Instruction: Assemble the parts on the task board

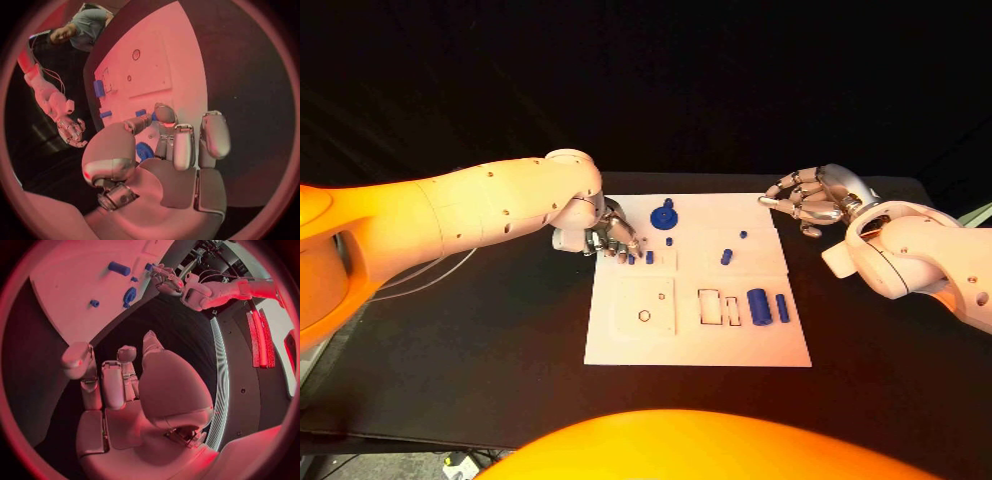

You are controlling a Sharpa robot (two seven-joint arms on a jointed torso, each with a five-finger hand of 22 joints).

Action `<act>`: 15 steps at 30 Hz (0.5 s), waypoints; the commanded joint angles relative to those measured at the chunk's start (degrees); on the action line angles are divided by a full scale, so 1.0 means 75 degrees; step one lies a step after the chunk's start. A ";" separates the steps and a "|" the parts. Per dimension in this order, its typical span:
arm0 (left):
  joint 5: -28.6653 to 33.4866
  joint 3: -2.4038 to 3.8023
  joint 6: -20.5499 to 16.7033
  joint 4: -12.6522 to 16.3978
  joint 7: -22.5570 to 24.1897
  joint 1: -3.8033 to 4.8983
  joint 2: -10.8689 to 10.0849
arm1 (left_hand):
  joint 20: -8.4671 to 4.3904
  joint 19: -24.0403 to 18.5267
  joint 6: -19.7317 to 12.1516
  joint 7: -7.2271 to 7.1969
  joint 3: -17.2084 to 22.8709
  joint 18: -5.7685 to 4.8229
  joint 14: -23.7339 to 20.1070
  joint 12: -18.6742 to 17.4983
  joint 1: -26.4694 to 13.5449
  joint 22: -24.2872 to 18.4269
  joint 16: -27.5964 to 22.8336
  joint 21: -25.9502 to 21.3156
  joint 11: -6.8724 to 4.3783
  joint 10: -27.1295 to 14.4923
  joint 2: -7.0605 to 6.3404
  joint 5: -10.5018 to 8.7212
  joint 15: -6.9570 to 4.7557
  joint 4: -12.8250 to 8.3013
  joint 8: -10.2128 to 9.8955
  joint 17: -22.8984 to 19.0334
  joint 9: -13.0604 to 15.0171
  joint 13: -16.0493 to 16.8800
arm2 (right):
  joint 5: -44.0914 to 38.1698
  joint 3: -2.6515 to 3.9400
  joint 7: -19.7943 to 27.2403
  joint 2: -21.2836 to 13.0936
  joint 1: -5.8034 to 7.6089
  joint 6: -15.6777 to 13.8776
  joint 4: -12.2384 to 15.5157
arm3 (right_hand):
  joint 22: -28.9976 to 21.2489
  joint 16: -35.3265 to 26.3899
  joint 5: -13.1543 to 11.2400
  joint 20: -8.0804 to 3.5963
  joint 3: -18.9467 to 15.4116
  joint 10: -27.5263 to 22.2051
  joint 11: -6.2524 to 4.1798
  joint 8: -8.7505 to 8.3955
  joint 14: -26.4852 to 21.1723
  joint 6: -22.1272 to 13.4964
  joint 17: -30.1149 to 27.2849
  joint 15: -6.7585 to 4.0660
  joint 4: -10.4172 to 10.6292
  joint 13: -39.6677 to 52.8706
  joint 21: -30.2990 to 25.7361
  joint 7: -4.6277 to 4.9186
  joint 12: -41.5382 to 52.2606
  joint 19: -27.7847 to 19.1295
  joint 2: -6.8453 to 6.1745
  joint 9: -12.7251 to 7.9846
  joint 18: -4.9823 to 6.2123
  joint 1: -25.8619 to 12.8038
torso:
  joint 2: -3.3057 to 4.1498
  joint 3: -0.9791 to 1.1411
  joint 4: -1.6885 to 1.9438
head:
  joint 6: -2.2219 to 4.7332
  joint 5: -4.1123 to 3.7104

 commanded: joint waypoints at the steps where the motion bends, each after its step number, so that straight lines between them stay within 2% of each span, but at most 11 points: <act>1: -0.0064 0.0030 -0.0100 0.0114 0.0016 -0.0015 -0.0131 | -0.0004 0.0078 0.0133 -0.0002 -0.0308 -0.0026 0.0766 -0.0003 -0.0007 0.0118 0.0163 0.0124 -0.0063 0.0047 -0.0181 0.0110 -0.0062 0.0078 -0.0213 0.1860 0.0200 0.0132 | -0.0013 0.0001 0.0027 0.0001 -0.0004 -0.0001 0.0006 | -0.0044 -0.0107 -0.0061 -0.0071 -0.0445 -0.0081 -0.0052 -0.0092 0.0365 0.0047 0.0232 -0.0069 0.0013 -0.0055 -0.0058 0.0003 0.0018 0.0069 0.0248 0.0107 0.0130 -0.0111 | 0.0005 -0.0007 -0.0003 | 0.0001 -0.0016; 3: -0.0061 0.0105 -0.0194 0.0184 0.0026 -0.0015 -0.0220 | -0.0007 0.0033 0.0073 0.0012 -0.0550 -0.0008 0.0746 -0.0068 -0.0031 0.0047 0.0120 0.0062 -0.0057 -0.0021 -0.0285 0.0110 -0.0066 0.0216 -0.0248 0.1795 0.0247 0.0059 | -0.0013 0.0001 0.0030 0.0001 -0.0004 -0.0003 0.0001 | -0.0044 -0.0107 -0.0061 -0.0071 -0.0445 -0.0081 -0.0052 -0.0092 0.0365 0.0047 0.0232 -0.0069 0.0013 -0.0055 -0.0058 0.0003 0.0018 0.0069 0.0248 0.0107 0.0130 -0.0111 | -0.0001 -0.0007 0.0002 | 0.0001 -0.0022; 7: 0.0021 0.0343 -0.0444 0.0326 0.0053 -0.0014 -0.0392 | -0.0005 -0.0071 -0.0097 0.0050 -0.0973 0.0032 0.0695 -0.0198 -0.0022 -0.0113 0.0008 -0.0081 -0.0030 -0.0200 -0.0490 0.0109 -0.0058 0.0450 -0.0300 0.1630 0.0333 -0.0115 | -0.0012 0.0001 0.0039 0.0004 -0.0005 -0.0009 -0.0009 | -0.0044 -0.0107 -0.0061 -0.0071 -0.0445 -0.0081 -0.0052 -0.0092 0.0365 0.0047 0.0232 -0.0069 0.0013 -0.0055 -0.0058 0.0003 0.0018 0.0069 0.0248 0.0107 0.0130 -0.0111 | -0.0006 -0.0001 0.0008 | 0.0001 -0.0026; 8: 0.0087 0.0413 -0.0542 0.0368 0.0066 -0.0013 -0.0440 | 0.0003 -0.0182 -0.0198 0.0078 -0.1162 0.0071 0.0647 -0.0354 0.0009 -0.0278 -0.0094 -0.0225 -0.0005 -0.0365 -0.0585 0.0122 -0.0047 0.0558 -0.0325 0.1483 0.0368 -0.0346 | -0.0011 0.0001 0.0041 0.0005 -0.0005 -0.0011 -0.0012 | -0.0044 -0.0107 -0.0061 -0.0071 -0.0445 -0.0081 -0.0052 -0.0092 0.0365 0.0047 0.0232 -0.0069 0.0013 -0.0055 -0.0058 0.0003 0.0018 0.0069 0.0248 0.0107 0.0130 -0.0111 | -0.0008 -0.0001 0.0011 | 0.0001 -0.0026; 10: 0.0256 0.0550 -0.0749 0.0459 0.0094 -0.0013 -0.0543 | 0.0033 -0.0306 -0.0404 0.0144 -0.1461 0.0114 0.0599 -0.0477 0.0222 -0.0466 -0.0205 -0.0401 0.0051 -0.0576 -0.0651 0.0143 -0.0005 0.0761 -0.0400 0.1334 0.0430 -0.0534 | -0.0009 0.0001 0.0046 0.0010 -0.0007 -0.0013 -0.0021 | -0.0044 -0.0107 -0.0061 -0.0071 -0.0445 -0.0081 -0.0052 -0.0092 0.0365 0.0047 0.0232 -0.0069 0.0013 -0.0055 -0.0058 0.0003 0.0018 0.0069 0.0248 0.0107 0.0130 -0.0111 | -0.0006 -0.0003 0.0009 | 0.0001 -0.0023; 15: 0.0385 0.0800 -0.1297 0.0734 0.0182 -0.0012 -0.0801 | 0.0139 -0.0681 -0.0754 0.0295 -0.1929 0.0244 0.0414 -0.0725 0.0726 -0.1040 -0.0581 -0.0941 0.0190 -0.1057 -0.0636 0.0173 0.0106 0.1117 -0.0556 0.0840 0.0529 -0.0907 | -0.0002 0.0001 0.0055 0.0012 -0.0015 -0.0020 -0.0052 | -0.0044 -0.0107 -0.0061 -0.0071 -0.0445 -0.0081 -0.0052 -0.0092 0.0365 0.0047 0.0232 -0.0069 0.0013 -0.0055 -0.0058 0.0003 0.0018 0.0069 0.0248 0.0107 0.0130 -0.0111 | -0.0002 -0.0012 0.0001 | 0.0001 -0.0030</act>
